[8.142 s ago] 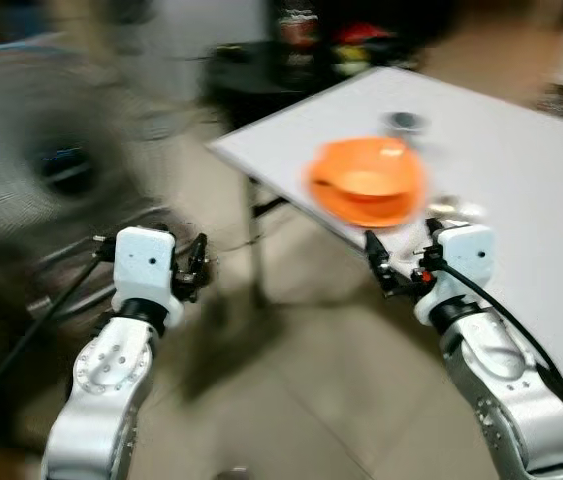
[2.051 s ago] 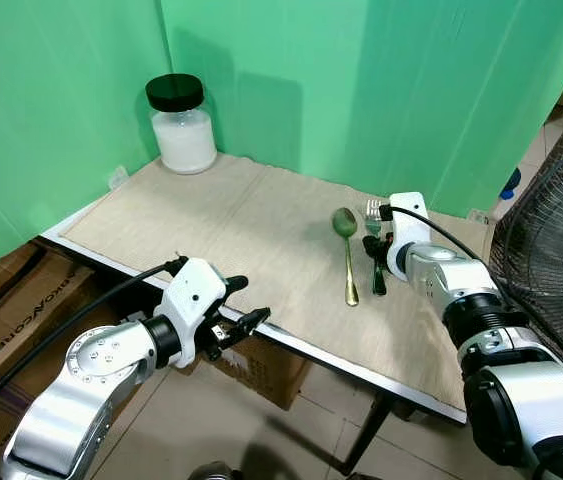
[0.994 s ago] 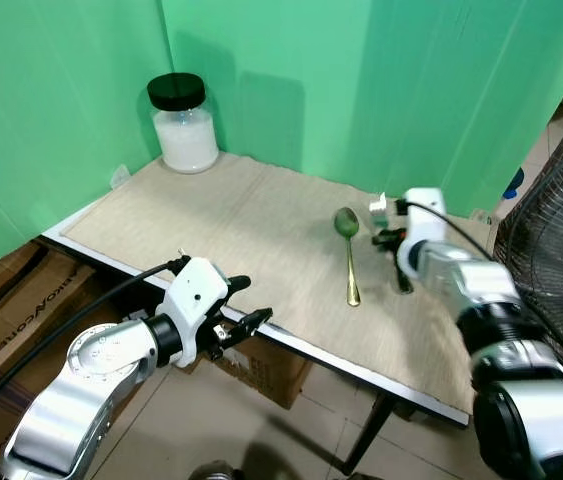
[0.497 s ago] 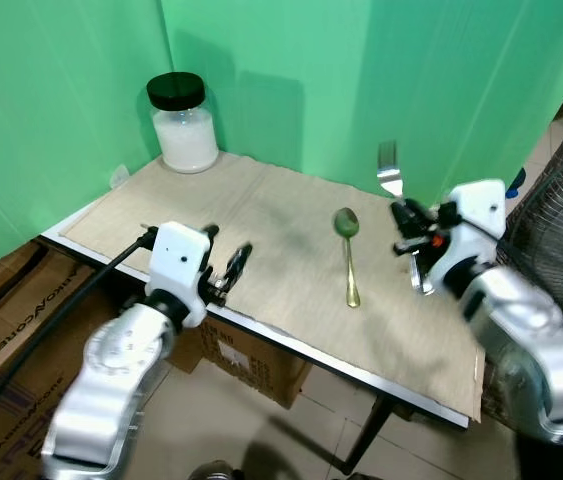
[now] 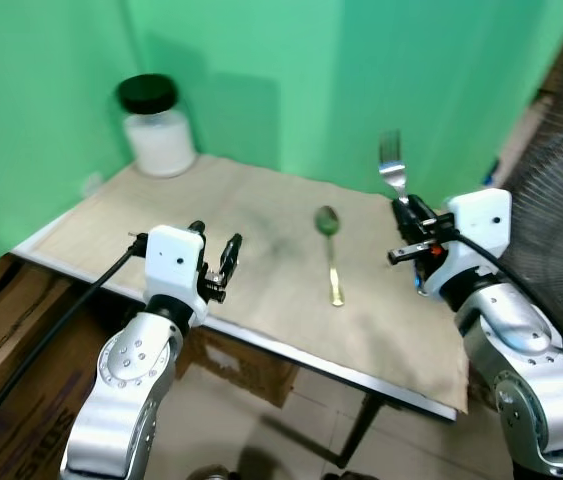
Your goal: Setting the table
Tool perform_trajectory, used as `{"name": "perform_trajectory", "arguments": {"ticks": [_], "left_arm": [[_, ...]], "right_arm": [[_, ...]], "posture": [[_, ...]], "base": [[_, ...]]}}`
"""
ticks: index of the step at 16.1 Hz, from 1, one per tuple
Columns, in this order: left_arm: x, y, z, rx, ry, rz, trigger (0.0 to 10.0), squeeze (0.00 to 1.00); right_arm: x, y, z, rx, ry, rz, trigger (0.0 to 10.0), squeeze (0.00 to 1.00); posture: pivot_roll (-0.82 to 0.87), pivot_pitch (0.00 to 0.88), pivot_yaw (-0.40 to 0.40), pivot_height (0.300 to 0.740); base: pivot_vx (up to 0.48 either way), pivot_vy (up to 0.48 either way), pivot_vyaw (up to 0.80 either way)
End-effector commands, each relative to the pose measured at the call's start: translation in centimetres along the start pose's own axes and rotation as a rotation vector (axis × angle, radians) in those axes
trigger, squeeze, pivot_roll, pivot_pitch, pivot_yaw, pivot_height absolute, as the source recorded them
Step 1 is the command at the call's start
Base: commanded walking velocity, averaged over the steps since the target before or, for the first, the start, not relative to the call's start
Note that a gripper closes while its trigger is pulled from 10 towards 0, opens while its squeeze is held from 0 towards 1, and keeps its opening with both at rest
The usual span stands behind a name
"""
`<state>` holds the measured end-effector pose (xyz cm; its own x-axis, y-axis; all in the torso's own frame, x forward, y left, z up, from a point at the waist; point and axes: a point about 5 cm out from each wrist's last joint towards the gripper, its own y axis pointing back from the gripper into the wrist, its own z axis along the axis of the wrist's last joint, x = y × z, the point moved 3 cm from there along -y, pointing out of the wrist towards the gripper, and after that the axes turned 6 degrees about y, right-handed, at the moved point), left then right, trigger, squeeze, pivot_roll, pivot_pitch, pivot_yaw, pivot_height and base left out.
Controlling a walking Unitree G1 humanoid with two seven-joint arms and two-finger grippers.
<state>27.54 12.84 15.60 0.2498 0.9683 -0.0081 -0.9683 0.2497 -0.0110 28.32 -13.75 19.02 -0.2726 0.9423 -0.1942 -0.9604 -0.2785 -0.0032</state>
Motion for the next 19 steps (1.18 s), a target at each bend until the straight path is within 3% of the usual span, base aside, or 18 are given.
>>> {"name": "perform_trajectory", "arguments": {"ticks": [1, 6, 11, 19], "left_arm": [[0.3, -0.3, 0.6, -0.029, -0.014, 0.021, 10.0, 0.00], [0.9, 0.0, 0.8, -0.029, -0.029, 0.037, 10.0, 0.00], [0.0, -0.3, 0.5, -0.035, 0.028, 0.036, 10.0, 0.00], [0.2, -0.9, 0.8, -0.041, 0.010, 0.039, 10.0, 0.00]], "right_arm": [[0.3, 0.2, 0.2, 0.006, 0.015, 0.018, 10.0, 0.00], [-0.3, -0.5, -0.3, 0.040, 0.012, 0.004, 10.0, 0.00], [-0.7, -0.1, -0.3, 0.050, 0.013, 0.013, 10.0, 0.00], [0.0, -1.1, 0.1, 0.033, -0.015, 0.047, 10.0, 0.00]], "posture": [[0.01, 0.000, 0.030, 0.740], [0.03, 0.000, 0.006, 0.740], [0.01, 0.000, 0.011, 0.740], [0.01, 0.000, 0.007, 0.740]], "base": [[0.000, 0.000, -0.80], [0.000, 0.000, -0.80], [0.000, 0.000, -0.80], [0.000, 0.000, -0.80]]}}
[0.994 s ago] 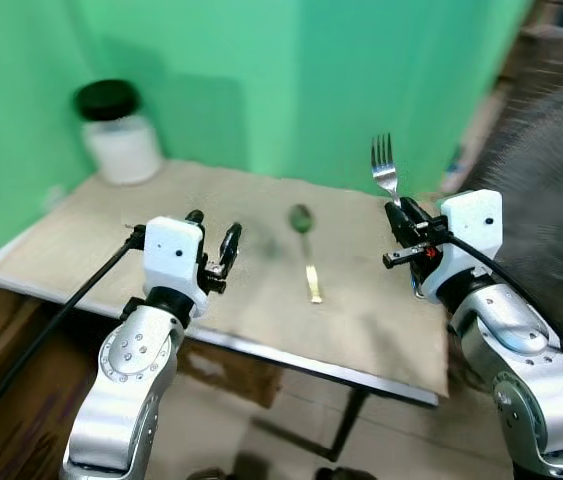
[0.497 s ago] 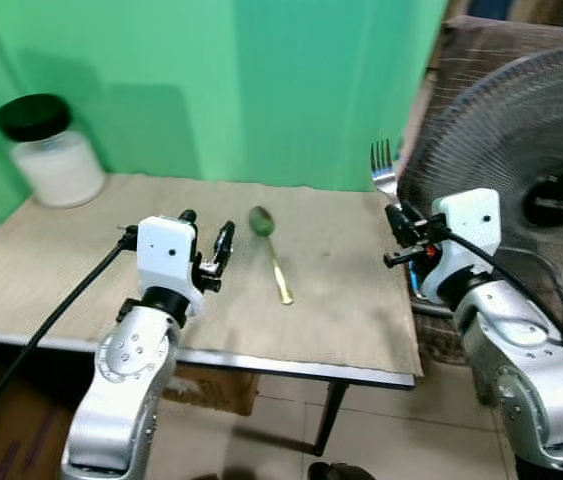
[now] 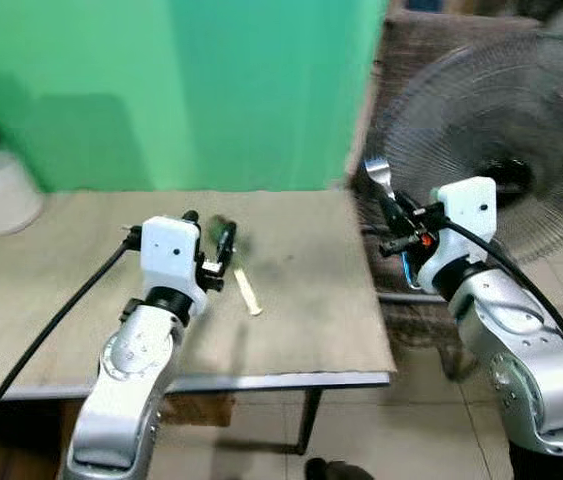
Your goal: Setting the table
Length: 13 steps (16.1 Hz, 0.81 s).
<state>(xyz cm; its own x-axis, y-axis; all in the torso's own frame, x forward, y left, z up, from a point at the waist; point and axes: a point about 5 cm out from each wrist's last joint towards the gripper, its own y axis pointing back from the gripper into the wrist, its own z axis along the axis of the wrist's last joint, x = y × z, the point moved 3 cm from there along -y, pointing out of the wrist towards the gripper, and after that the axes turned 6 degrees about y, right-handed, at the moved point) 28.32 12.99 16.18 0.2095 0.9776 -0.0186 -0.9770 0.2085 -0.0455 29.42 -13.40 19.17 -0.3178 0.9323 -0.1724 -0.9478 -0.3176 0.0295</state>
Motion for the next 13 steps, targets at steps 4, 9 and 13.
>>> {"name": "perform_trajectory", "arguments": {"ticks": [4, 9, 13], "left_arm": [[-0.2, -0.4, 0.2, 0.003, -0.008, -0.009, 10.0, 0.00], [0.1, -0.5, 0.0, 0.015, -0.039, -0.028, 10.0, 0.00], [0.8, -0.5, 0.1, 0.011, -0.036, 0.011, 10.0, 0.00]], "right_arm": [[-0.2, 0.0, -0.5, 0.016, -0.038, -0.031, 10.0, 0.00], [-0.3, 0.3, -0.5, 0.014, -0.043, -0.055, 10.0, 0.00], [-0.5, 0.4, -0.7, 0.020, -0.057, -0.070, 10.0, 0.00]], "posture": [[0.03, 0.000, 0.032, 0.740], [0.02, 0.000, 0.039, 0.740], [0.02, 0.000, 0.027, 0.740]], "base": [[0.000, 0.000, -0.80], [0.000, 0.000, -0.80], [0.000, 0.000, -0.80]]}}
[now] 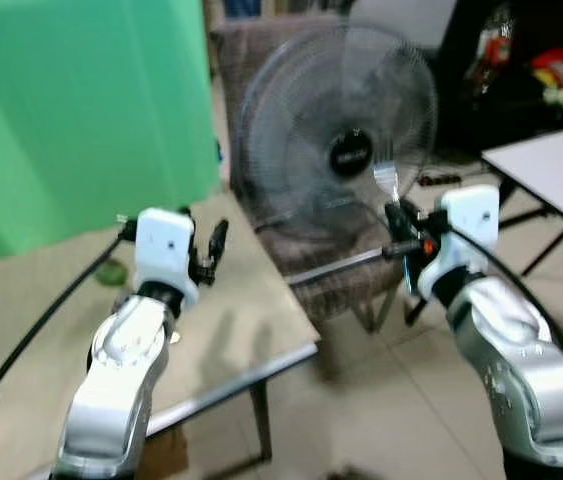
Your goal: Setting the table
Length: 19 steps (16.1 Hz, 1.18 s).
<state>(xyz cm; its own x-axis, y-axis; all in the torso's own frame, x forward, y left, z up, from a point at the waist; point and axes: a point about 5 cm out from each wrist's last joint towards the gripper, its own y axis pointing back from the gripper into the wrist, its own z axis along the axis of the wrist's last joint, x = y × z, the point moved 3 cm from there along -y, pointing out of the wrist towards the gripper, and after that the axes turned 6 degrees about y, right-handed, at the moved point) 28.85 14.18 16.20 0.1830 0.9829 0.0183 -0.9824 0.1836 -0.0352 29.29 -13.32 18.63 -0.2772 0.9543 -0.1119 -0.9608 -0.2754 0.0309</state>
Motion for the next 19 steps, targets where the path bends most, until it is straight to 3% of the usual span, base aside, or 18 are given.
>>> {"name": "perform_trajectory", "arguments": {"ticks": [1, 7, 10, 11, 12, 19], "left_arm": [[-0.1, -0.1, 0.0, -0.002, 0.017, 0.017, 10.0, 0.00], [0.0, -0.5, -0.3, 0.014, 0.015, 0.008, 10.0, 0.00], [-1.2, -1.2, 0.0, 0.002, 0.051, -0.022, 10.0, 0.00], [-1.2, -0.9, -0.1, 0.015, 0.037, -0.029, 10.0, 0.00], [-1.0, -0.7, -0.5, 0.037, 0.005, -0.023, 10.0, 0.00], [-0.5, -1.0, -0.6, 0.042, 0.034, -0.009, 10.0, 0.00]], "right_arm": [[-0.6, 0.2, -0.2, 0.016, -0.005, -0.020, 10.0, 0.00], [-0.8, 0.2, -0.5, 0.038, 0.044, -0.027, 10.0, 0.00], [-1.9, 0.5, -0.3, 0.039, 0.032, -0.071, 10.0, 0.00], [-1.8, 0.1, -0.3, 0.033, -0.048, -0.084, 10.0, 0.00], [-1.5, -0.1, -0.1, 0.029, -0.059, -0.071, 10.0, 0.00], [-1.5, 0.7, -0.4, 0.054, -0.044, -0.075, 10.0, 0.00]], "posture": [[0.02, 0.000, 0.029, 0.740], [-0.01, 0.000, 0.052, 0.740], [-0.01, 0.000, 0.055, 0.740], [-0.01, 0.000, 0.043, 0.740], [0.00, 0.000, 0.039, 0.740], [-0.03, 0.000, 0.069, 0.740]], "base": [[0.000, 0.000, -0.80], [0.000, 0.000, -0.80], [0.000, 0.000, -0.80], [0.000, 0.000, -0.80], [0.000, 0.000, -0.80], [0.000, 0.000, -0.80]]}}
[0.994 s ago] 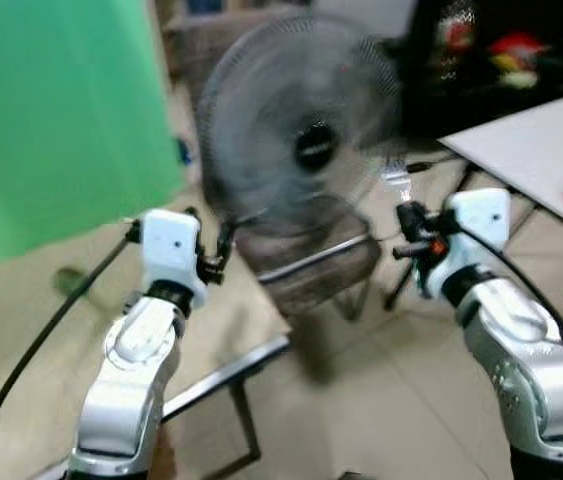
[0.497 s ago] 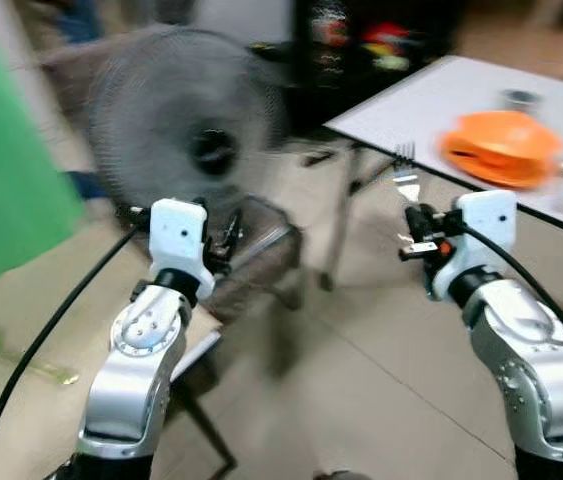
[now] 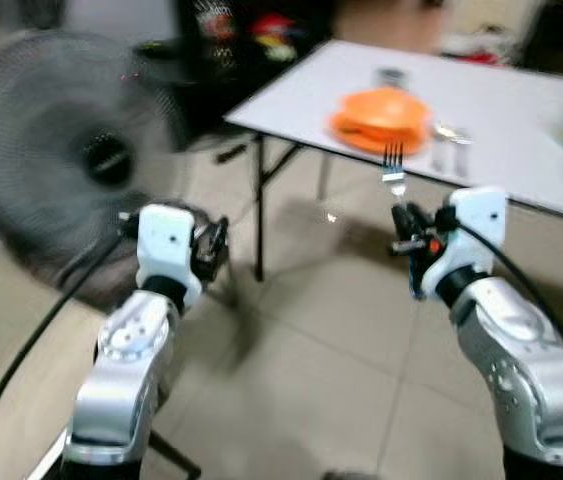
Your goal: Setting the table
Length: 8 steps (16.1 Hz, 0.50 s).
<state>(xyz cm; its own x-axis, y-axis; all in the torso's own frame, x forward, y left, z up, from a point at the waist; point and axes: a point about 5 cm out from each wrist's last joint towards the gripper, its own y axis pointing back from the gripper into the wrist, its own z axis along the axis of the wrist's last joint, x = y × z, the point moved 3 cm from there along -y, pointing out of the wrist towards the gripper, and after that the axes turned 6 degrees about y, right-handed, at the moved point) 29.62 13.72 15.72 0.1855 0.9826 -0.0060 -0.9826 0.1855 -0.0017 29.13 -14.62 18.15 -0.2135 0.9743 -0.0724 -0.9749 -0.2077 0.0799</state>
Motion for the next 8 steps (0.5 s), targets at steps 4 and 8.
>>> {"name": "perform_trajectory", "arguments": {"ticks": [4, 8], "left_arm": [[-0.6, 0.0, 0.2, -0.002, -0.010, -0.020, 10.0, 0.00], [0.6, 0.0, 0.5, -0.025, 0.003, 0.037, 10.0, 0.00]], "right_arm": [[-0.3, -0.3, 0.3, -0.001, -0.026, -0.020, 10.0, 0.00], [-0.1, -0.5, -0.1, 0.007, -0.025, -0.026, 10.0, 0.00]], "posture": [[0.00, 0.000, 0.051, 0.740], [0.01, 0.000, 0.061, 0.740]], "base": [[0.000, 0.000, -0.80], [0.000, 0.000, -0.80]]}}
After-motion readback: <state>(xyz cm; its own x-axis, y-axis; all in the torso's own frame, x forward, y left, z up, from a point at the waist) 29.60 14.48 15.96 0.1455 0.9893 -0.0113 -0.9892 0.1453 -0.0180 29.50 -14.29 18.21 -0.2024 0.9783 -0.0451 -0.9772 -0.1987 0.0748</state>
